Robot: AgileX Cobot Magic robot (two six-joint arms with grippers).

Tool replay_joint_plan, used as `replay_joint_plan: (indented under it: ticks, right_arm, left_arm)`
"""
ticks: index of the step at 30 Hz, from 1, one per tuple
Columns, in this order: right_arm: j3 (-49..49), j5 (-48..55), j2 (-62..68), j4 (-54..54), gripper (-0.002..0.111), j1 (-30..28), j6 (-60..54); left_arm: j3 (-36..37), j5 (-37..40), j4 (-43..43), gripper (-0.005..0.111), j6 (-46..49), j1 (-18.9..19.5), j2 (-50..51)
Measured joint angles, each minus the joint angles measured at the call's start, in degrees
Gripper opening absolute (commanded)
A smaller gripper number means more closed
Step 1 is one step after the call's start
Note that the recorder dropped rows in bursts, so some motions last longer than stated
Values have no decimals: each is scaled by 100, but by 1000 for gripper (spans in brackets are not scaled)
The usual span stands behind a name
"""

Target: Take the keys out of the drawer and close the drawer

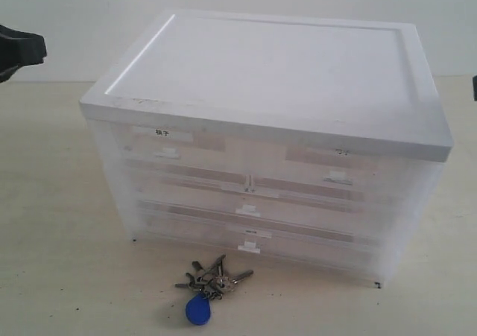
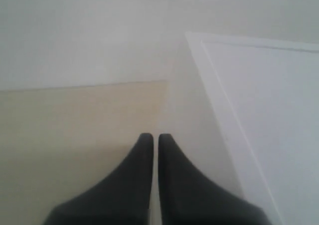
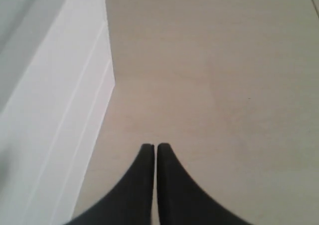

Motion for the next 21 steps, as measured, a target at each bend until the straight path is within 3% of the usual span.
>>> replay_joint_plan:
  ticks: [3,8,14,21]
  right_arm:
    - [0,-220,405,953,0,-306,-740]
    - [-23,-872,621,1713,0,-355,-1390]
    - [-42,-922,1019,2959,0,-365,-2473]
    - [-320,-1161,1294,3006,0,256,-2961]
  left_arm:
    - [-143,-945,0,5,-116,361,553]
    - [-216,-899,-155,5,15,492,956]
    - [-183,-770,-132,5,160,-26,1036]
    - [34,-740,-79,5,194,-179,1100]
